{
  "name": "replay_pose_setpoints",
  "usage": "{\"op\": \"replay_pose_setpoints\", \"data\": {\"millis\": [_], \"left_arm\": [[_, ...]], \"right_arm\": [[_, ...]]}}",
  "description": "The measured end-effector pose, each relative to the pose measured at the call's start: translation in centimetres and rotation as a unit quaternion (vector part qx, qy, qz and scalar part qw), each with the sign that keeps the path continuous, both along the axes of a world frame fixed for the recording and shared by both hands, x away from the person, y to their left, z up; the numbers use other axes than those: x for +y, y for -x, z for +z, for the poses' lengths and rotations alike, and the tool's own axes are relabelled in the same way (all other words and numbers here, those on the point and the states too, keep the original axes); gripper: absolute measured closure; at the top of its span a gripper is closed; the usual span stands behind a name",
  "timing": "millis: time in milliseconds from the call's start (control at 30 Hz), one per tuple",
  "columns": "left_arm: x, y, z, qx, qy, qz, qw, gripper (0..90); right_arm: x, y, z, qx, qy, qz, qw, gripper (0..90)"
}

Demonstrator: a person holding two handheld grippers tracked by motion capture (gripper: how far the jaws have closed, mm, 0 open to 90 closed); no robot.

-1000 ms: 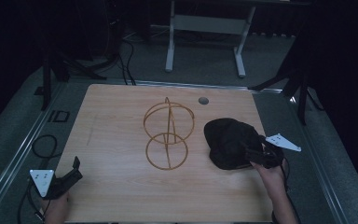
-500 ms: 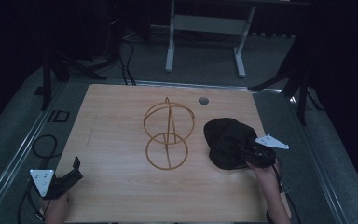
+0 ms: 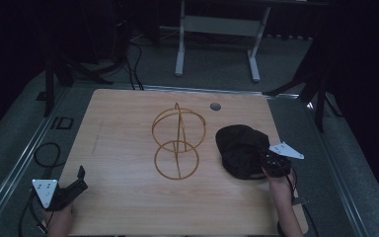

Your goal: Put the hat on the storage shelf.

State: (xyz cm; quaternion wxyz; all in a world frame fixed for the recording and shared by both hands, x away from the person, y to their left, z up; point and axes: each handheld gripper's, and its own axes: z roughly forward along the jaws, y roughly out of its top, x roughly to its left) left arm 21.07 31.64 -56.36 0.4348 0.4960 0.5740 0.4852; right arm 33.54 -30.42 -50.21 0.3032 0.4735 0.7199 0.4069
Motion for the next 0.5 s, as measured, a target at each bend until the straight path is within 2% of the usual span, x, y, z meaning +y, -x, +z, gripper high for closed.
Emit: {"op": "replay_pose_setpoints", "data": {"millis": [200, 500], "left_arm": [[-0.1, 0.0, 0.0, -0.001, -0.003, -0.001, 1.0000, 1.8], [-0.1, 0.0, 0.0, -0.002, -0.003, -0.004, 1.0000, 1.8]], "right_arm": [[-0.1, 0.0, 0.8, -0.010, -0.021, 0.000, 0.9997, 86.5], [-0.3, 0.5, 2.9, -0.037, -0.028, -0.002, 0.9989, 87.1]]}}
